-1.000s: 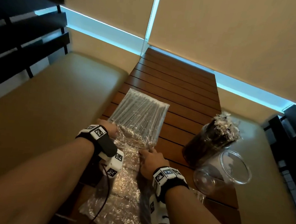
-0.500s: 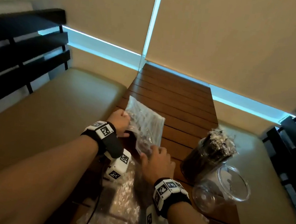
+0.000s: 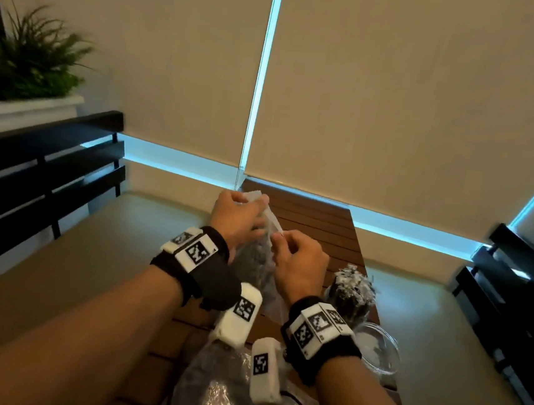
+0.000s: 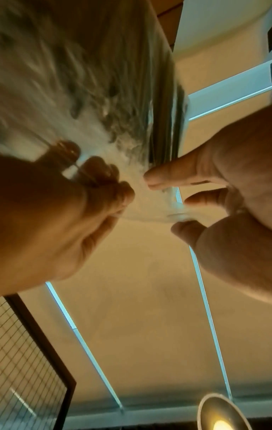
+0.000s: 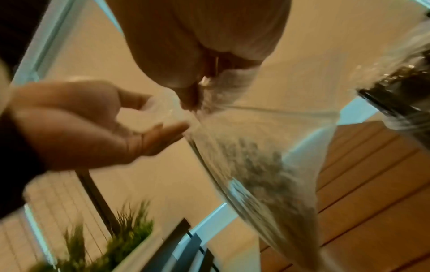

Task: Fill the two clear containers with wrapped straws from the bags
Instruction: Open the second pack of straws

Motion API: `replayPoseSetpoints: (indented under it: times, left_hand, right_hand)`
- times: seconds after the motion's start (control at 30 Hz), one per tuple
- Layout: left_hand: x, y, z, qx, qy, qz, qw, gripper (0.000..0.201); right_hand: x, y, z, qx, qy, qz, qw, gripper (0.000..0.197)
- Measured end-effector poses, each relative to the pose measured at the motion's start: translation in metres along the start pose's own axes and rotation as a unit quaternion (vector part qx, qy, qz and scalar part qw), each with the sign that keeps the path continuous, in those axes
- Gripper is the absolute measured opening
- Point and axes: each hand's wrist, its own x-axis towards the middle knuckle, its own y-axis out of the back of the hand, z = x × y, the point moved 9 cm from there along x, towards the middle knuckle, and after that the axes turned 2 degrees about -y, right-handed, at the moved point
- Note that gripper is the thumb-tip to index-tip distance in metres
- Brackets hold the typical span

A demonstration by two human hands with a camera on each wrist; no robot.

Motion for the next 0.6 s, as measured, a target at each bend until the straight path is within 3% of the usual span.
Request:
replayPoseSetpoints:
  times: [0.1,0.2,0.37,0.6]
  left_hand:
    - [-0.037,-0.004,-0.026,0.106,0.025,-0.038,0.993,0.043]
    - [-0.061,-0.009,-0.059,0.228,0.038,-0.069,0.97,0.032]
    - [-0.078,-0.009,-0.083,0.256,0.078,-0.057,0.962,0.012]
    - [-0.083,-0.025,-0.065,0.287,0.045,-0.066,0.955,0.004]
  right_hand:
    - [-0.017,0.016,0.008,0.046,-0.052,-0.029,0.997,0.017]
    - [-0.046,0.009,0.034,0.082,-0.108,-0.089,0.987,0.021]
    - [-0.08,0.007,0.061,0.158,-0.187,-0.163,0.956,0.027]
    - [-0.071,0.025,0.071,0.156,-0.22,-0.124,0.955,0.01]
